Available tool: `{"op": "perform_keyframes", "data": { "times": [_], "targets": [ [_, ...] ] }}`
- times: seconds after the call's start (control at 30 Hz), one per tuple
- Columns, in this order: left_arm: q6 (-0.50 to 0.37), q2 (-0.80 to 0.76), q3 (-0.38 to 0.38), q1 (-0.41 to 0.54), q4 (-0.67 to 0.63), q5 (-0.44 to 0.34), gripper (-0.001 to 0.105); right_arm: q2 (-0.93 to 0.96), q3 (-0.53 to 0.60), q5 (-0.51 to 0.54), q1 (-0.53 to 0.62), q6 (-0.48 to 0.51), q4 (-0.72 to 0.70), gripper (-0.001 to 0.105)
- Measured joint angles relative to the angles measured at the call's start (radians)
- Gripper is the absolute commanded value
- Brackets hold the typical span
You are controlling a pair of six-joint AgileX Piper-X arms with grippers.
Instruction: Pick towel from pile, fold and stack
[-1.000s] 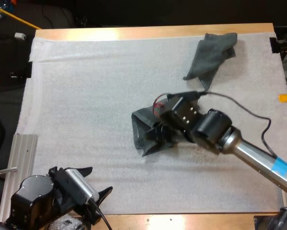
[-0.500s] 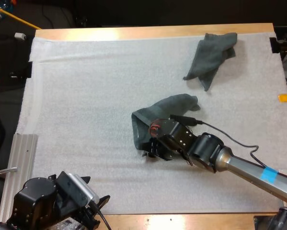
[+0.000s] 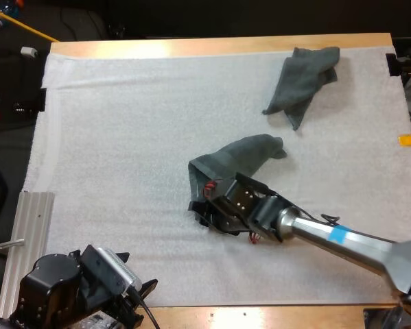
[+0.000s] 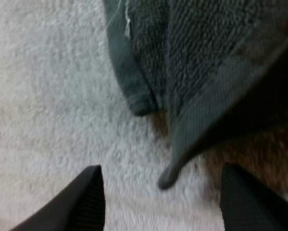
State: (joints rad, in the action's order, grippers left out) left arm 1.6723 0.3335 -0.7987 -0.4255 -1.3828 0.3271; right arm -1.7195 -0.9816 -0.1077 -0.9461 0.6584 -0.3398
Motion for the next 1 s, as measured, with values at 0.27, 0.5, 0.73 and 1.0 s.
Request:
{"op": "perform_keyframes", "data": {
  "times": [0.27, 0.5, 0.73, 1.0],
  "targets": [
    [0.02, 0.0, 0.0, 0.0, 0.0, 0.0, 0.066, -0.044, 0.0, 0.022, 0.0, -0.036, 0.061, 0.032],
    [0.025, 0.0, 0.0, 0.0, 0.0, 0.0, 0.066, -0.061, 0.0, 0.086, 0.0, -0.051, 0.062, 0.0],
    [0.025, 0.0, 0.0, 0.0, 0.0, 0.0, 0.066, -0.014, 0.0, 0.115, 0.0, 0.123, -0.015, 0.0],
    [0.026, 0.0, 0.0, 0.0, 0.0, 0.0, 0.066, 0.233, 0.0, 0.392, 0.0, 0.465, -0.381, 0.0]
  ]
}}
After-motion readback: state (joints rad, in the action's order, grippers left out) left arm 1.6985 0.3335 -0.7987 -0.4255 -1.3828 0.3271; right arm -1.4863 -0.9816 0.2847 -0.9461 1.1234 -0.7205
